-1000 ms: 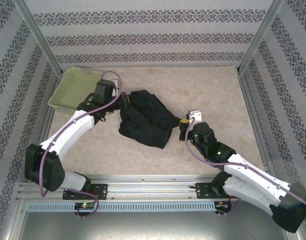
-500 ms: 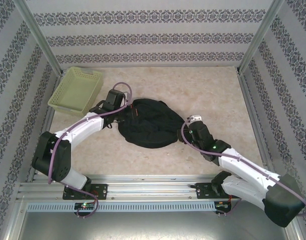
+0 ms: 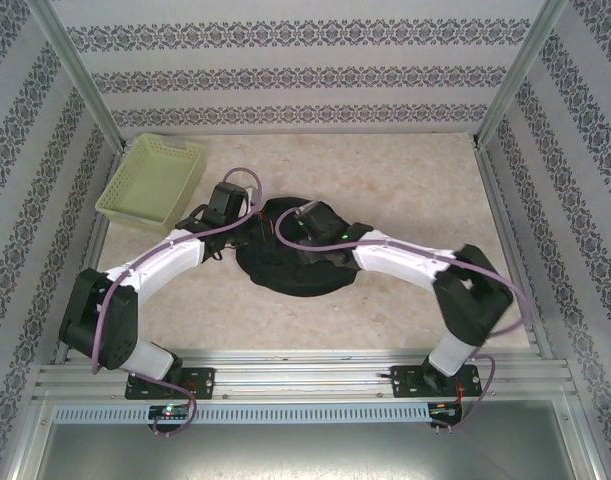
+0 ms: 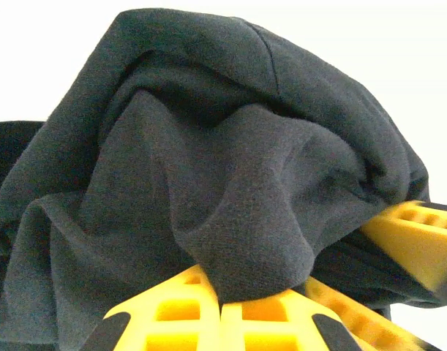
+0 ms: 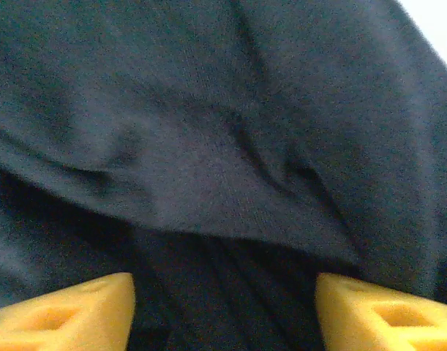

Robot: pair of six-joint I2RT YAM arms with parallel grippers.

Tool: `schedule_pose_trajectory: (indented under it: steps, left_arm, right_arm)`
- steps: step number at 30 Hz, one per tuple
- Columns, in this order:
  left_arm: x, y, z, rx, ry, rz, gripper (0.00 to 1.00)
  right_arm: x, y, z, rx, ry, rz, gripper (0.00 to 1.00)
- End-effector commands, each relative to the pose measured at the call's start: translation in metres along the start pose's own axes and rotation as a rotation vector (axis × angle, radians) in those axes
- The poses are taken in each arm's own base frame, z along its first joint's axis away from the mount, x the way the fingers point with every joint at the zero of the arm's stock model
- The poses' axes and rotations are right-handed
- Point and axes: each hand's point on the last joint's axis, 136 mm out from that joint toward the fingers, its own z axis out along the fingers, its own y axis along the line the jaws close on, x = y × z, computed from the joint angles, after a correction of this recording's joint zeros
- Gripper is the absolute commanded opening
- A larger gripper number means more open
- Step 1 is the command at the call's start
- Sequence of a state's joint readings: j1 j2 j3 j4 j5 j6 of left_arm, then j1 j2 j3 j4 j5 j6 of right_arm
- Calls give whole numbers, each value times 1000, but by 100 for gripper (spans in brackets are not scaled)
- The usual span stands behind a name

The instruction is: Fold the inside-out t-shirt

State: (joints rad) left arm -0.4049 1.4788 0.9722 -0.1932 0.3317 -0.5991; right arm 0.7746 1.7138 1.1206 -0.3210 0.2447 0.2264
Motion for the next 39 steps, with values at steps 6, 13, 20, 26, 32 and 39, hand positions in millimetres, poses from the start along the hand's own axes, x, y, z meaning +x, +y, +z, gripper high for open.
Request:
schedule_pose_trajectory:
  steps: [6,13,20,26,32,39]
  left_arm:
    - [-16,3,-16,-59,-76,41,0]
    - [-34,49,-14,-225,-84,-69,0]
    - [-24,68,5,-363,22,-61,0]
    - [13,44,-5,-471,63,155,43]
    - [50,-17,-26,-382,47,277,73]
    - [74,-27,30,-297,142,199,73]
  right_arm:
    - [2,-29,-12,129,-9,-24,7]
    - [-8,-14,-79,-71,-244,-4,0]
    - [8,-14,-103,-263,-389,179,0]
    - [33,-13,-79,-226,-342,245,0]
    - [27,0,-95,-284,-403,208,0]
    - [23,17,-104,-342,-461,175,0]
